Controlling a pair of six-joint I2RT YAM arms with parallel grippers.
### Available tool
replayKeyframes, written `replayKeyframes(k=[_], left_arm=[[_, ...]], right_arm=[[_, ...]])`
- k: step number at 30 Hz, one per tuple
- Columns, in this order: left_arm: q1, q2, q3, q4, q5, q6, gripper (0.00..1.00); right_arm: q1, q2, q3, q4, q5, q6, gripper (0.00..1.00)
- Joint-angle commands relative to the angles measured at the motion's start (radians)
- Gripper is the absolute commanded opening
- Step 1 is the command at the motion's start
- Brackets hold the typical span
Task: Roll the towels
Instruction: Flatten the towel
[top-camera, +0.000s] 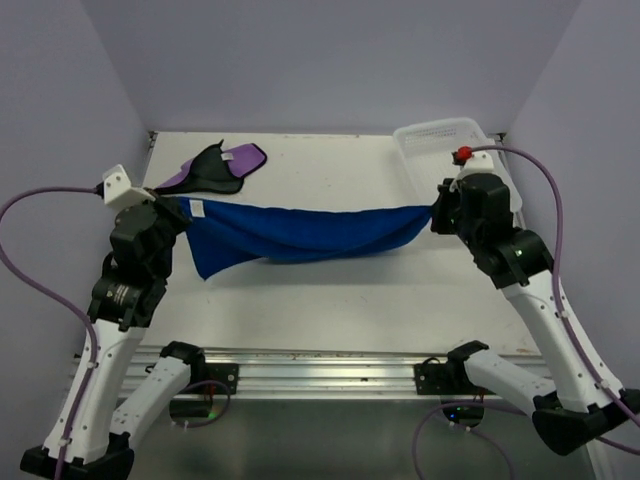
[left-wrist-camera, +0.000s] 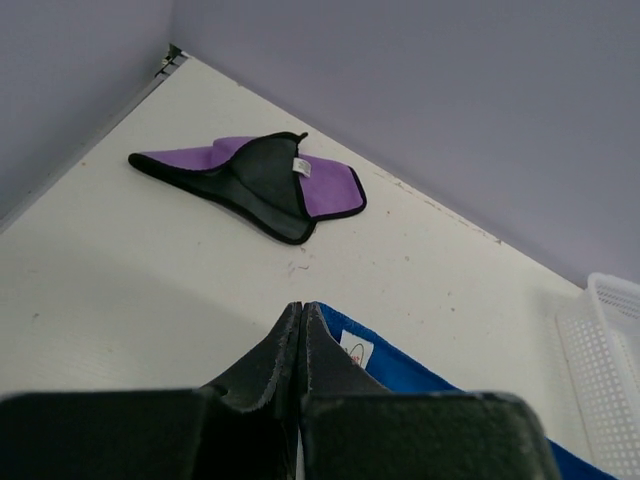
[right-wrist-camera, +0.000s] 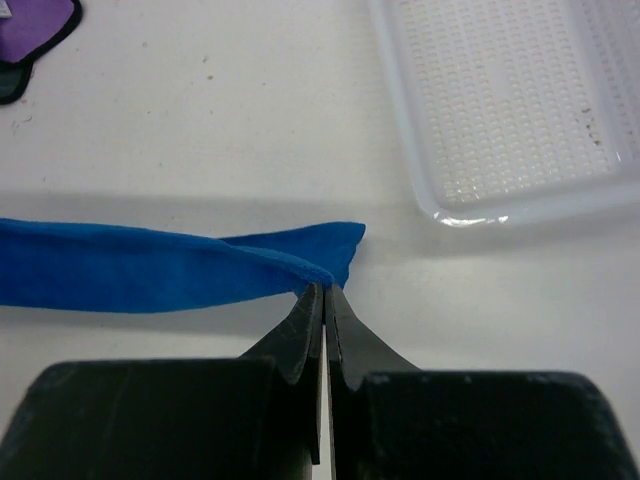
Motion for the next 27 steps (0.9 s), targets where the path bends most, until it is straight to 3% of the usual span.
replayKeyframes(k=[1, 9, 16, 20, 27], left_arm=[[0.009, -0.084, 0.047, -0.077, -0.042, 0.02, 0.0], [0.009, -0.148, -0.034, -0.068, -0.029, -0.006, 0.0], [0.009, 0.063, -0.034, 0.059, -0.017, 0.002, 0.0], [0.038, 0.235, 0.032, 0.145, 0.036, 0.023, 0.0], [0.212, 0.447, 0.211, 0.242, 0.2, 0.005, 0.0]], right_arm=[[0.0, -0.109, 0.026, -0.117, -0.014, -0.02, 0.0], [0.0, -0.098, 0.018, -0.118, -0.022, -0.045, 0.0], [-0.003, 0.125, 0.064, 0.029, 0.016, -0.034, 0.0], [-0.031, 0.311, 0.219, 0.084, 0.006, -0.042, 0.0], [-0.05, 0.569, 0.541, 0.066, 0.035, -0.069, 0.0]])
